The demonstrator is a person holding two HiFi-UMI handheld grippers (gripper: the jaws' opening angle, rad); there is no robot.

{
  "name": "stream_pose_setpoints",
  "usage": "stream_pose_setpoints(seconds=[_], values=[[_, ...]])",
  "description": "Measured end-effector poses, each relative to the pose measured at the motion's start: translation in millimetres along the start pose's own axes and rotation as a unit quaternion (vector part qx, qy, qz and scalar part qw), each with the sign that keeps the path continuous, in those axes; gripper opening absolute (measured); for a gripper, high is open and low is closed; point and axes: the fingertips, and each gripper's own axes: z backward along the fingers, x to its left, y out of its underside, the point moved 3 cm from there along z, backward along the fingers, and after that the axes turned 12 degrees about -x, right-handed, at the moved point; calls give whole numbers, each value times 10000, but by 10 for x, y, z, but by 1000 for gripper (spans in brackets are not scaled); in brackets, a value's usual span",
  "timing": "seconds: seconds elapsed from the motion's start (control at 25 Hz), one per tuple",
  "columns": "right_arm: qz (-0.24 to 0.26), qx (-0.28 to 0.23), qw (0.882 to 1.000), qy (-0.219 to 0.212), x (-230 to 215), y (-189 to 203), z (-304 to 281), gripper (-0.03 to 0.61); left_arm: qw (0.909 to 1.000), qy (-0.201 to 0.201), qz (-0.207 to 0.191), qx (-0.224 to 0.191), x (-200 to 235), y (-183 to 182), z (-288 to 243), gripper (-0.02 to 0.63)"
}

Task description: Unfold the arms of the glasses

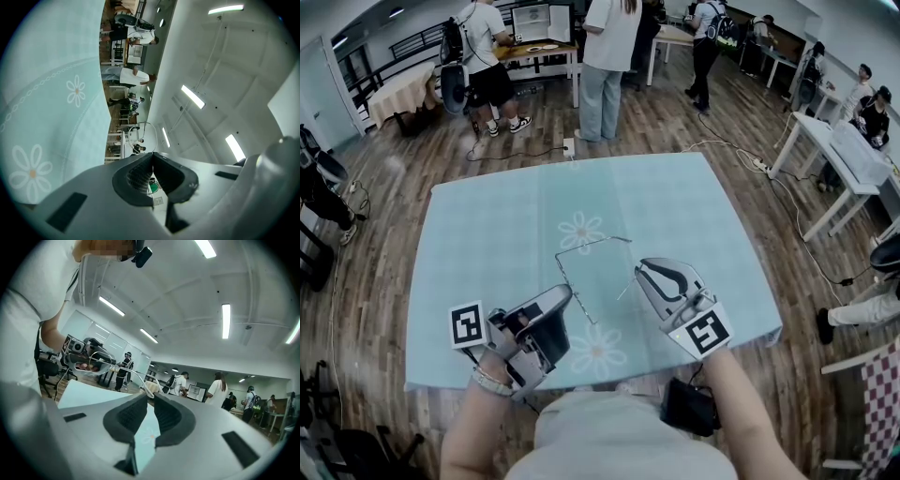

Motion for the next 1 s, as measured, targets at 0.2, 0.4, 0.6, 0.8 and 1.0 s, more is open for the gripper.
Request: stream_pose_setpoints(seconds=[0.2, 0.4, 0.6, 0.8, 1.0], values=[[-96, 126, 9999, 58, 0, 44, 123, 40, 9997, -60, -222, -73, 23, -50, -19, 9], [-108, 188, 9997, 72, 5, 72, 216, 40, 9994, -97, -284, -184, 44, -107, -34, 9], [-140, 319, 9994, 37, 86, 134, 304, 40, 9987, -113, -426, -269, 76, -136, -22, 9], [-147, 373, 9991, 99, 94, 126, 302, 40, 9989, -125, -399, -230, 81, -122, -3, 9], [-139, 495, 9985, 160, 87, 157, 308, 41, 9988, -161, -408, -201, 100, -95, 3, 9]])
